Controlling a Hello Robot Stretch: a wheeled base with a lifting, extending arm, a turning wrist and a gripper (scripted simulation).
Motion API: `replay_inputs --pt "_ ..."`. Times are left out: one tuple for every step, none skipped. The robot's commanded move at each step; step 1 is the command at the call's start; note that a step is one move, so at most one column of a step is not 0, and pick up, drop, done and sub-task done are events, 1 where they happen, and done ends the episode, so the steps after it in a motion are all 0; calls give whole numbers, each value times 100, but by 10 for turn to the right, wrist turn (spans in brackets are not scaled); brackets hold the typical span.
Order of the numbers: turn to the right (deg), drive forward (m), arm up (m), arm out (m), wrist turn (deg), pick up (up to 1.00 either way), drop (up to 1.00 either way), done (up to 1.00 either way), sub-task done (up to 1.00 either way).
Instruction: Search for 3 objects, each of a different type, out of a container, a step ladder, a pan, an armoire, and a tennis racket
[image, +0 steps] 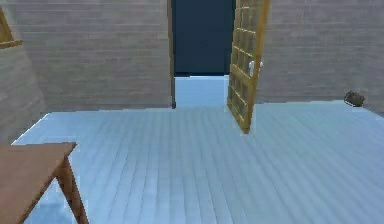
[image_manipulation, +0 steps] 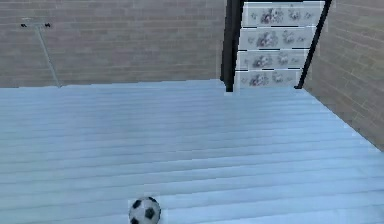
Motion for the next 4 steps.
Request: replay_inputs --pt "0 100 0 0 0 0 0 0 0" --pt "0 100 0 0 0 0 0 0 0" --pt "0 85 0 0 0 0 0 0 0" --pt "-30 0 0 0 0 0 0 0 0"
